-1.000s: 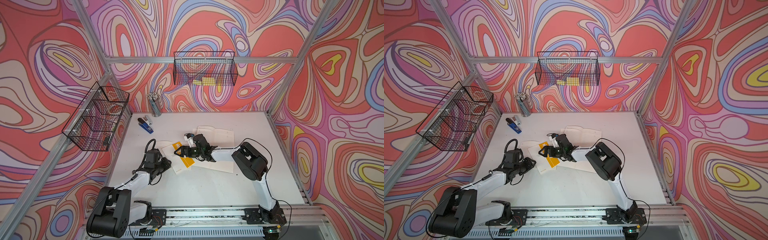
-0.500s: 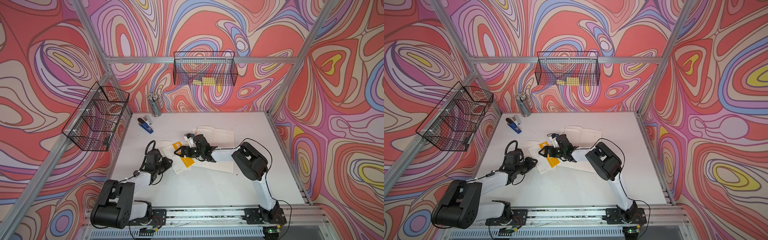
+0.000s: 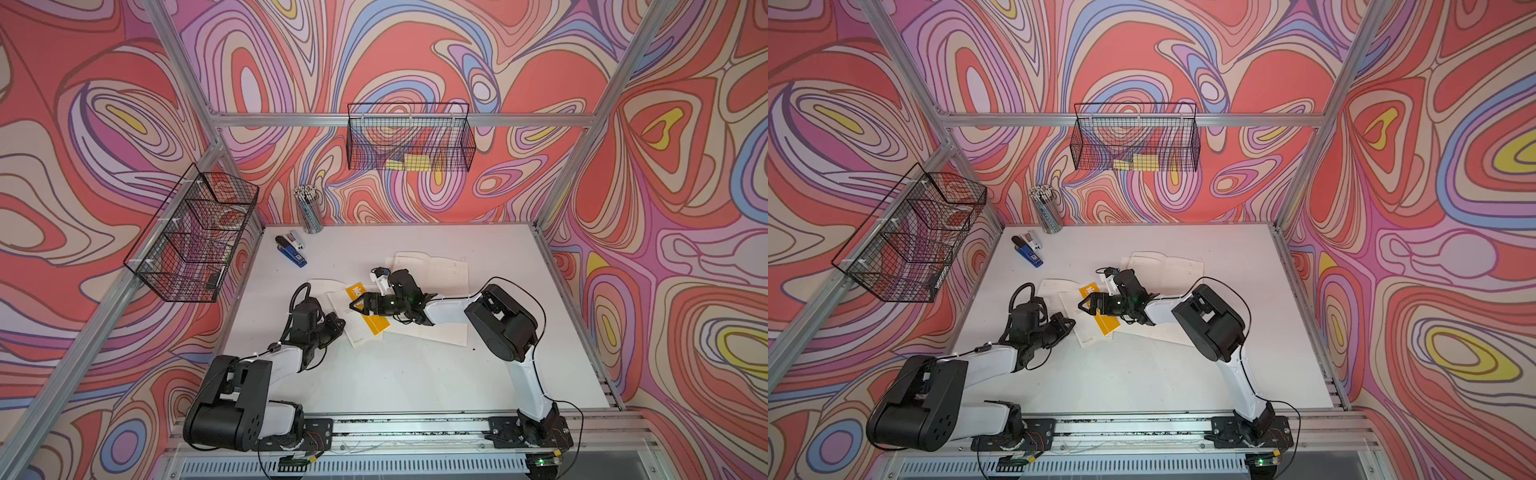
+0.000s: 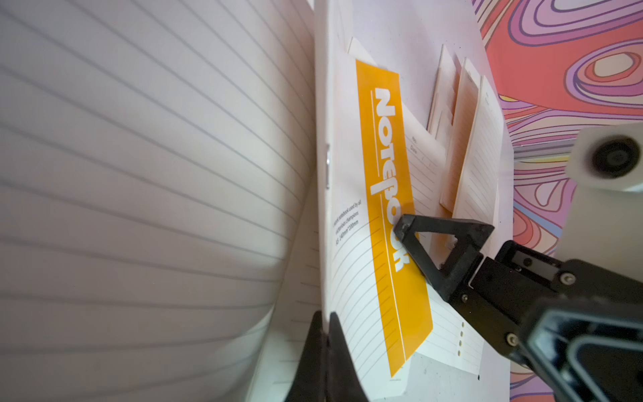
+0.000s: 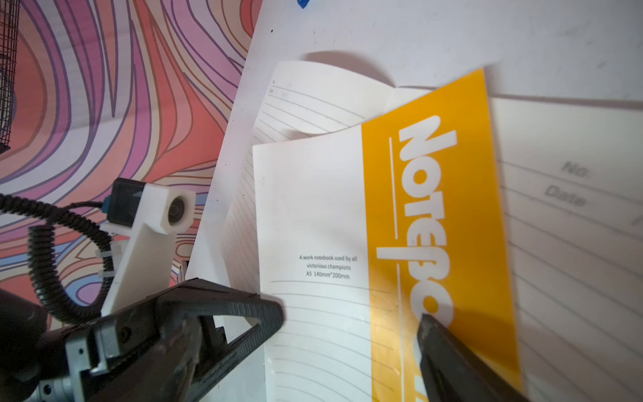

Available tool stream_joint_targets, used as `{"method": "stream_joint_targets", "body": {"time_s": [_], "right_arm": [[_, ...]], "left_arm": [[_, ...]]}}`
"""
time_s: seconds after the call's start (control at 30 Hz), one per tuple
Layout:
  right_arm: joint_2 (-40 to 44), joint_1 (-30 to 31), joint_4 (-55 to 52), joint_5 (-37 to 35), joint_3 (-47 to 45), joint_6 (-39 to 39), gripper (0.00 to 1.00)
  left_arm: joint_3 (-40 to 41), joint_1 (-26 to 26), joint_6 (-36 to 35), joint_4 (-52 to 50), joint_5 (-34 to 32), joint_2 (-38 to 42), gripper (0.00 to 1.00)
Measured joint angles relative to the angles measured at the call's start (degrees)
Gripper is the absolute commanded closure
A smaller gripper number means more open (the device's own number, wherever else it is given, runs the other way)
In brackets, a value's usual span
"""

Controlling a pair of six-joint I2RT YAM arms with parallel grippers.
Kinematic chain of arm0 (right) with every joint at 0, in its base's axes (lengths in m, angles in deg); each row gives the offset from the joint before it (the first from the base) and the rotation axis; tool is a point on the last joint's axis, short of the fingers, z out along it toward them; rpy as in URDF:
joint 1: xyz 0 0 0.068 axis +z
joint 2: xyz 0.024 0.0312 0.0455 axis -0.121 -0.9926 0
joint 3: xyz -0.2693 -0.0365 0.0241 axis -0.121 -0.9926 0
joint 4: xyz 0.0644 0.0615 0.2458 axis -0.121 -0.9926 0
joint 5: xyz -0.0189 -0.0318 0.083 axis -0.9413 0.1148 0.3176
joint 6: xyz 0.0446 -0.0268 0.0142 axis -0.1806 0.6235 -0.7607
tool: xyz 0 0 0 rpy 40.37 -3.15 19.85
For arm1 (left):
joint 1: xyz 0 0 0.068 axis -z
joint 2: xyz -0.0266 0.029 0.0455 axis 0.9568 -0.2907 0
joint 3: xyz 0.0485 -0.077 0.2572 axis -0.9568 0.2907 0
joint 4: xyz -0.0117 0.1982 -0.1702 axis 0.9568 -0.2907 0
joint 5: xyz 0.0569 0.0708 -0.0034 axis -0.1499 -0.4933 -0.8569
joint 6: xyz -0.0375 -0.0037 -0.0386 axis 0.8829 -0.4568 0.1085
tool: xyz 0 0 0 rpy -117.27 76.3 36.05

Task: Close the notebook
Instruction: Pick up the notebook at the notebook, then place the notebook at the center of the board.

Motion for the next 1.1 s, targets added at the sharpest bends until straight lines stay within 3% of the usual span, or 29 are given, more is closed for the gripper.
{"method": "stream_joint_targets", "body": {"time_s": [0.23, 0.43, 0.83, 1.1], "right_arm": [[7.1, 0.0, -2.5, 0.8, 0.0, 1.1, 0.02], [15.5, 0.0, -5.7, 0.6, 0.7, 3.4, 0.02], [22.8, -0.6, -10.6, -1.7, -4.3, 6.3, 0.02], [24.1, -0.9, -12.1, -2.9, -6.4, 6.6, 0.02]], "left_arm": [[-1.9, 0.0, -1.6, -3.9, 2.1, 3.5, 1.00], [-14.1, 0.0, -5.1, -12.7, 3.5, 2.5, 1.00], [-53.5, -4.1, -17.3, -36.5, 8.0, -18.3, 1.00], [-66.8, -7.0, -19.9, -42.2, 10.8, -29.7, 1.00]]}}
